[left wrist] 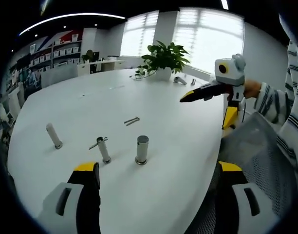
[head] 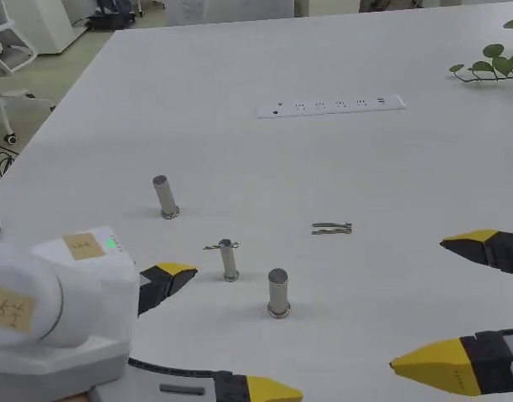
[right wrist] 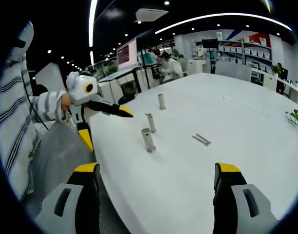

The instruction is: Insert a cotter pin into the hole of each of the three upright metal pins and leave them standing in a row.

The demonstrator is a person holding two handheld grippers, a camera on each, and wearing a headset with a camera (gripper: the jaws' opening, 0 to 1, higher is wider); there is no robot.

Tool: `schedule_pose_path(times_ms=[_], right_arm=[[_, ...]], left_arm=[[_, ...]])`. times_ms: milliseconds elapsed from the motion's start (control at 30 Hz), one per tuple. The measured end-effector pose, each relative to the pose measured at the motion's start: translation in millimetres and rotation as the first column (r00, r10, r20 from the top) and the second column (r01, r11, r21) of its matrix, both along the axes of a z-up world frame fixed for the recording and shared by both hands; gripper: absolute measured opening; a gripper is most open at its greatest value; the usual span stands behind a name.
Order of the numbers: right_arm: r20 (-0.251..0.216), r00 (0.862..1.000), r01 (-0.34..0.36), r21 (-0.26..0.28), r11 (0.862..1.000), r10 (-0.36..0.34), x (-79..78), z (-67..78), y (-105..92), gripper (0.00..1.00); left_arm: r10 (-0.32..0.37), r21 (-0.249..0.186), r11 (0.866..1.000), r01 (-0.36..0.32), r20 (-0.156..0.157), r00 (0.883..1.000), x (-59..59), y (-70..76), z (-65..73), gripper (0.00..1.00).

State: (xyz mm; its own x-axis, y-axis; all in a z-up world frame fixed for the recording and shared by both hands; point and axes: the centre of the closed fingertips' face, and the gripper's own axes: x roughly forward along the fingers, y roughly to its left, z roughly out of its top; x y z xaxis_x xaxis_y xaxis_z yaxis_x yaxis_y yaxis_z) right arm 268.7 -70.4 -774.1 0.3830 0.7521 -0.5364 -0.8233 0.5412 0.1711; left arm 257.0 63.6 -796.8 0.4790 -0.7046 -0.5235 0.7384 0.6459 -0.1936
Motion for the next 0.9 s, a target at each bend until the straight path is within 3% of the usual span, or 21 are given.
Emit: schedule_pose_path(times_ms=[167,300,500,667,800,900], right_arm=[[-0.024,0.998,-0.054,-0.065,0.996,0.053,1.6,0.3,-2.6,0.97],[-0.007,0.994,-0.11,-0.122,0.986,0.11,8.3,4.2,-2.7,0.96],[-0.039,0.973,-0.233,-0.204,0.951,0.23,15.4,6.3,-4.5,0.93],[-0.056,0.951,-0.308,-0.285,0.908,0.305,27.3,8.6,-4.7,0.85],[-0.051,0.935,-0.349,-0.302,0.887,0.35,35.2,11.8,3.4,0.83],[-0.065,0.932,-0.359,-0.311,0.88,0.357,41.5,9.7,8.3,0.78]], left_arm=[[0.003,0.047,0.999,-0.002,-0.014,1.0,-4.0,6.1,-9.7,1.0],[-0.001,0.053,0.999,0.002,-0.018,1.0,-8.6,7.0,-12.1,0.99],[0.009,0.047,0.999,-0.008,-0.032,0.999,-13.4,6.4,-14.3,0.99],[0.017,0.051,0.999,-0.016,-0.028,0.999,-12.8,7.6,-15.8,0.99],[0.025,0.055,0.998,-0.023,-0.029,0.999,-13.4,10.4,-14.6,0.97],[0.034,0.059,0.998,-0.032,-0.031,0.999,-13.7,13.1,-14.0,0.97]])
